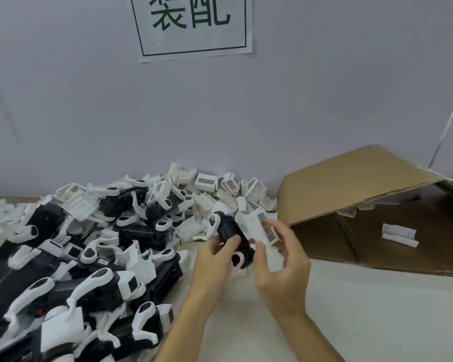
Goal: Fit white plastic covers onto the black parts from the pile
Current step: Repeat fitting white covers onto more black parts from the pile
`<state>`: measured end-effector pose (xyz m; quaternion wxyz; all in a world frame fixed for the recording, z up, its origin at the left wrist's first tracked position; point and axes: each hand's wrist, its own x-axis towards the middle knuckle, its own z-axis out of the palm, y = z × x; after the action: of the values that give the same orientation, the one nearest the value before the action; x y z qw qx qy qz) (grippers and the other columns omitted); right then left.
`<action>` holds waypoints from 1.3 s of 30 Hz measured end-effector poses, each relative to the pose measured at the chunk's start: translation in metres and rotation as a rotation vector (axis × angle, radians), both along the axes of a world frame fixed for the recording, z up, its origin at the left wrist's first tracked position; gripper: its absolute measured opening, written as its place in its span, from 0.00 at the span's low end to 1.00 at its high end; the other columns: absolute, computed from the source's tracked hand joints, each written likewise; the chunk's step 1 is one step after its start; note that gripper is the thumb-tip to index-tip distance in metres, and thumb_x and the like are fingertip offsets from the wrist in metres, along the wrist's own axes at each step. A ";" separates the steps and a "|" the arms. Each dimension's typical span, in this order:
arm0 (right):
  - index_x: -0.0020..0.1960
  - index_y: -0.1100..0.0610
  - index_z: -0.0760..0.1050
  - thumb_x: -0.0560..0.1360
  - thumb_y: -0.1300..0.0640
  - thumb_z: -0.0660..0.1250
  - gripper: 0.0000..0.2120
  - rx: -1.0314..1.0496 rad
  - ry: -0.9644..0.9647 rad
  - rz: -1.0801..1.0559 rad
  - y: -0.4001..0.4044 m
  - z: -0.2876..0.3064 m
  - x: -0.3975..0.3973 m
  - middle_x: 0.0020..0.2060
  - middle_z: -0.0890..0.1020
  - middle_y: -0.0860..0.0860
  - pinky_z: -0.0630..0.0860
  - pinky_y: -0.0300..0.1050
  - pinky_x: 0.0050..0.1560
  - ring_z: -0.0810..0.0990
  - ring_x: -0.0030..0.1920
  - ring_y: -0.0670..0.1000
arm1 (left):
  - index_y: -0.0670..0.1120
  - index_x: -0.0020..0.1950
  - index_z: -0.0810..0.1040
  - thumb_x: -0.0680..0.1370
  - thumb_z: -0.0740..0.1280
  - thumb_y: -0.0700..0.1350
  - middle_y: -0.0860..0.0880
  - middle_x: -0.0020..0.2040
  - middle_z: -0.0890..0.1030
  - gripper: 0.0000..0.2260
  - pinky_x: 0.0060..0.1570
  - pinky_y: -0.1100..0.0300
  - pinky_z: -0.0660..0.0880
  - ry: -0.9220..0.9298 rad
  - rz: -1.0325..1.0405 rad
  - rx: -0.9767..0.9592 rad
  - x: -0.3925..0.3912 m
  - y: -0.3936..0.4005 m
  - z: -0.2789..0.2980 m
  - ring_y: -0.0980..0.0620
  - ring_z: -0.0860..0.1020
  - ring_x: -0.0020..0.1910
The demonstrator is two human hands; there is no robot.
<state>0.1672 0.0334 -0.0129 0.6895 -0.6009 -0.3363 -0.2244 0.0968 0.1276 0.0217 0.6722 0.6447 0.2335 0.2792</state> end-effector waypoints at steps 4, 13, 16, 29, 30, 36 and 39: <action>0.63 0.50 0.77 0.76 0.67 0.69 0.19 -0.071 0.264 0.158 0.000 -0.004 0.005 0.57 0.83 0.43 0.79 0.53 0.59 0.81 0.59 0.46 | 0.52 0.52 0.85 0.79 0.69 0.46 0.51 0.48 0.87 0.05 0.49 0.61 0.78 -0.037 -0.118 0.033 -0.002 0.000 -0.001 0.54 0.84 0.49; 0.65 0.58 0.78 0.77 0.68 0.68 0.17 0.025 0.350 0.249 -0.003 -0.005 0.007 0.57 0.85 0.47 0.79 0.47 0.61 0.82 0.60 0.46 | 0.50 0.54 0.83 0.79 0.68 0.36 0.51 0.48 0.87 0.10 0.45 0.68 0.78 -0.075 -0.102 0.040 0.000 0.004 -0.003 0.54 0.85 0.49; 0.65 0.55 0.78 0.76 0.67 0.70 0.19 -0.045 0.291 0.238 -0.001 -0.004 0.003 0.58 0.84 0.44 0.79 0.50 0.61 0.81 0.61 0.45 | 0.50 0.57 0.83 0.80 0.67 0.37 0.51 0.49 0.87 0.10 0.48 0.67 0.78 -0.072 -0.142 0.074 0.000 0.004 -0.005 0.54 0.85 0.51; 0.60 0.48 0.78 0.73 0.59 0.71 0.17 -0.156 0.200 0.308 -0.003 -0.003 0.006 0.51 0.85 0.42 0.80 0.50 0.52 0.84 0.55 0.48 | 0.50 0.49 0.87 0.71 0.75 0.57 0.47 0.47 0.87 0.13 0.55 0.55 0.79 -0.110 -0.101 0.037 -0.001 0.007 -0.002 0.47 0.84 0.52; 0.61 0.49 0.76 0.73 0.57 0.69 0.17 -0.130 0.259 0.360 -0.003 -0.004 0.007 0.51 0.86 0.45 0.79 0.52 0.53 0.84 0.54 0.50 | 0.49 0.50 0.87 0.71 0.76 0.56 0.46 0.48 0.87 0.13 0.59 0.50 0.78 -0.103 -0.107 0.034 -0.002 0.009 -0.003 0.45 0.84 0.53; 0.60 0.56 0.83 0.74 0.54 0.65 0.17 -0.050 0.616 0.738 -0.008 0.001 0.017 0.53 0.86 0.58 0.80 0.48 0.53 0.84 0.56 0.58 | 0.53 0.48 0.87 0.78 0.71 0.45 0.50 0.47 0.87 0.06 0.53 0.60 0.79 -0.038 -0.172 0.088 -0.004 0.008 -0.003 0.52 0.84 0.51; 0.60 0.60 0.82 0.74 0.55 0.66 0.17 -0.073 0.649 0.779 -0.009 0.001 0.021 0.54 0.85 0.60 0.80 0.44 0.50 0.84 0.56 0.59 | 0.54 0.46 0.86 0.79 0.70 0.44 0.53 0.44 0.86 0.07 0.45 0.69 0.76 -0.022 -0.136 0.118 -0.004 0.008 -0.003 0.57 0.83 0.46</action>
<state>0.1882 0.0243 -0.0117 0.7694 -0.4935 -0.3115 0.2597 0.0929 0.1358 0.0187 0.6529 0.6945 0.1652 0.2532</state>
